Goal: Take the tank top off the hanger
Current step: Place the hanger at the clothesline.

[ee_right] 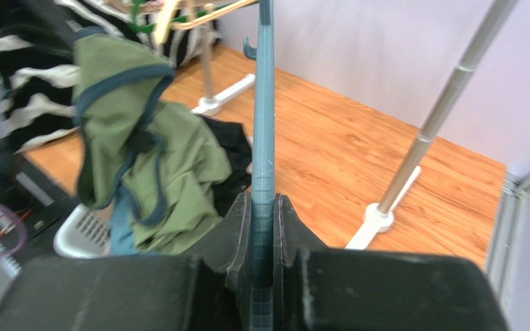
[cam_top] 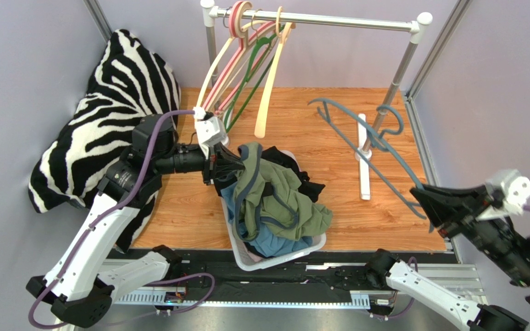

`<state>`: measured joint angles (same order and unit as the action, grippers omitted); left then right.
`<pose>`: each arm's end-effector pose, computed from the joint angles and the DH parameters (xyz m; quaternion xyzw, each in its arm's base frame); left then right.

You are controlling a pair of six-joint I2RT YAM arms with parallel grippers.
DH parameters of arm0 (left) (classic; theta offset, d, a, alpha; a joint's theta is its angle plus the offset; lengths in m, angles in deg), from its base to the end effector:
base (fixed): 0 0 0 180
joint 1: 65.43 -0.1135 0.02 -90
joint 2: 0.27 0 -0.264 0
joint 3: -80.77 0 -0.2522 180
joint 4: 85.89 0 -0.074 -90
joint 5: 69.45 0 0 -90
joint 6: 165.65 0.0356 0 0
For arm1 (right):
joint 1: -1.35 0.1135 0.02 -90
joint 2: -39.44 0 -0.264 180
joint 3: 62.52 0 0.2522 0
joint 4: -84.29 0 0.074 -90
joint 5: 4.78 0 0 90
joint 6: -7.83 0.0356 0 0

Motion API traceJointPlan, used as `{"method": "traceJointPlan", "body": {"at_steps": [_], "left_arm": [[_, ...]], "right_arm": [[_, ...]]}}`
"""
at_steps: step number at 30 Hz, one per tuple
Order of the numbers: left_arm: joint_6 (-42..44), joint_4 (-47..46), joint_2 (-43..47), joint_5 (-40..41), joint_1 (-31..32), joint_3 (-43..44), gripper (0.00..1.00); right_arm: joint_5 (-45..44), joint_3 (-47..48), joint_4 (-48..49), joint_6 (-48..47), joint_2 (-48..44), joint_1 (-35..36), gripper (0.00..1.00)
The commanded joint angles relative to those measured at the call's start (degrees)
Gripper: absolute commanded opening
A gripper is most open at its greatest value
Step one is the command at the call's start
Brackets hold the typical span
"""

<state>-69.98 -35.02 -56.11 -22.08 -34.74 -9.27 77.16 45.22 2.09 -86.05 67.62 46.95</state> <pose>0.1395 -0.1108 0.4445 0.4393 0.6427 -0.4052 0.4794 -0.0369 -0.0448 0.4812 -0.2578 0.6755 0.1978 0.6619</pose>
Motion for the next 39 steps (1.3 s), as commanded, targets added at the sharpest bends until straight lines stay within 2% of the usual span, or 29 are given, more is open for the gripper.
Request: {"method": "traceJointPlan", "body": {"at_steps": [1,2,4,5,8,12,17,20,22,25,30,33,34,38,39], "left_arm": [[8.73,6.21,-4.01,4.82,7.5,7.45,0.0],[10.4,9.27,-5.59,6.75,8.84,12.69,0.0],[9.01,11.84,-11.12,5.2,10.6,19.74,0.0],[9.44,14.38,-12.97,5.1,11.39,26.04,0.0],[12.07,15.19,-16.23,8.95,13.68,29.35,0.0],[18.05,14.76,-15.71,19.5,18.16,22.6,0.0],[19.46,13.52,-17.02,28.19,18.87,11.19,0.03],[21.39,13.7,-18.78,30.58,19.05,5.65,0.07],[23.58,15.62,-20.18,30.76,19.22,3.7,0.06],[24.21,15.2,-23.0,33.74,19.31,-1.65,0.0],[22.11,11.77,-21.86,35.07,20.1,-8.78,0.0],[18.35,11.06,-22.65,34.12,20.72,-10.99,0.12],[17.45,12.02,-23.44,32.98,20.98,-10.73,0.25],[17.44,10.8,-26.08,34.28,22.39,-12.66,0.43],[16.49,10.89,-25.82,33.67,22.47,-12.83,0.51]], "right_arm": [[-13.98,-0.46,9.98,0.01,8.1,0.01,0.0],[-15.22,0.15,12.78,0.01,10.9,0.01,0.0],[-18.64,1.38,14.56,-0.6,13.73,-0.08,0.0],[-19.88,1.82,16.48,-0.86,16.44,-0.08,0.0],[-24.1,2.27,21.05,-2.27,19.71,-0.08,0.0],[-27.36,5.15,23.88,-3.94,25.85,-0.08,0.0],[-27.81,8.33,24.24,-3.69,31.05,-2.0,0.0],[-23.43,8.95,24.32,0.43,33.77,-6.47,0.0],[-18.77,8.42,25.11,2.9,35.7,-8.33,0.0],[-17.7,7.89,26.86,5.2,37.55,-8.6,0.0],[-16.12,8.15,29.16,6.16,38.0,-9.22,0.0],[-15.33,9.64,29.24,6.78,38.52,-9.57,0.0],[-14.98,9.82,29.33,6.87,38.7,-9.57,0.0],[-15.23,10.96,29.16,6.6,39.84,-9.48,0.0],[-15.06,11.49,29.07,6.52,40.1,-9.57,0.0]]}}
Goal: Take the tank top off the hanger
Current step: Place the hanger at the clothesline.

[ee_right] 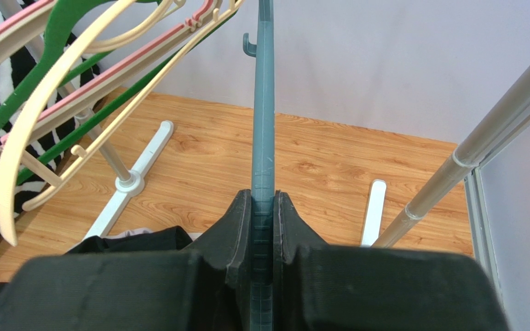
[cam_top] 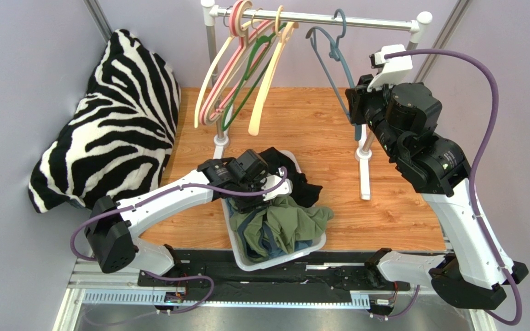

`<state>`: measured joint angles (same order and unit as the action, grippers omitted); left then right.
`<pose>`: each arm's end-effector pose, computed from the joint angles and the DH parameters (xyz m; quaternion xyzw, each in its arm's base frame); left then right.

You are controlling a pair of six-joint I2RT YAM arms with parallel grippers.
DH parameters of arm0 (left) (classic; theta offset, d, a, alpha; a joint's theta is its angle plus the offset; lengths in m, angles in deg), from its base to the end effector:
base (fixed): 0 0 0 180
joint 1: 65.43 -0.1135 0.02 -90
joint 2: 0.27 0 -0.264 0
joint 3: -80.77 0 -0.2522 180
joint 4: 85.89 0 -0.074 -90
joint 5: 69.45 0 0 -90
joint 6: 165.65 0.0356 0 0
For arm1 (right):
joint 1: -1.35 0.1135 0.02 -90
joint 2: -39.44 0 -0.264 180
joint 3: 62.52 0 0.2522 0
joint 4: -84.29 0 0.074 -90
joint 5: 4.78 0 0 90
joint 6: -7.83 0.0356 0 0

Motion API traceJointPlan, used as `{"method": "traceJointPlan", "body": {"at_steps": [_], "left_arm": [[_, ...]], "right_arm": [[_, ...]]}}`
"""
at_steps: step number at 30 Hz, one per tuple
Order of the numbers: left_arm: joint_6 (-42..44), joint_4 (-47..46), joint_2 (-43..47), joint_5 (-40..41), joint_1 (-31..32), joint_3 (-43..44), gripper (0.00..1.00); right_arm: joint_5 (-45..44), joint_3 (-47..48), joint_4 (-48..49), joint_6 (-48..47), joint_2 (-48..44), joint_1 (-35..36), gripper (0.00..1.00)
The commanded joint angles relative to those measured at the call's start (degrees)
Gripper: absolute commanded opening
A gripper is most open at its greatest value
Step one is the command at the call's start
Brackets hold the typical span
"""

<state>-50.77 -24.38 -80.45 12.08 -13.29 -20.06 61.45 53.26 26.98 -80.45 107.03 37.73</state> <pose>0.1662 -0.2223 0.2723 0.6169 0.7471 -0.1255 0.2133 0.1637 0.1028 0.5286 -0.0943 0.7508 0.0590 0.6511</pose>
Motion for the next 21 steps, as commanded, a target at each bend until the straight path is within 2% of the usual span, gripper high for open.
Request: {"method": "traceJointPlan", "body": {"at_steps": [1,4,6,12,16,21], "left_arm": [[-3.26,0.24,-0.42,-1.63,1.12,-2.21,0.68],[-4.49,0.76,2.73,0.71,1.82,-1.61,0.9],[-5.8,4.6,4.15,1.44,2.44,0.24,0.94],[-7.57,17.88,8.54,1.18,2.88,12.54,0.95],[-5.99,21.33,13.64,0.82,2.88,18.69,0.97],[-5.2,20.37,15.93,5.04,2.88,23.62,0.99]], "right_arm": [[0.65,3.71,4.26,0.75,0.79,-0.35,0.0],[-0.05,5.2,4.26,-0.31,1.31,-0.35,0.0],[-0.4,5.73,4.26,-0.92,1.84,-0.52,0.0],[1.71,5.74,4.96,0.3,4.83,-3.33,0.0],[2.24,2.49,6.72,1.45,5.18,-4.56,0.0],[2.59,0.12,6.99,3.29,5.36,-5.18,0.0]]}}
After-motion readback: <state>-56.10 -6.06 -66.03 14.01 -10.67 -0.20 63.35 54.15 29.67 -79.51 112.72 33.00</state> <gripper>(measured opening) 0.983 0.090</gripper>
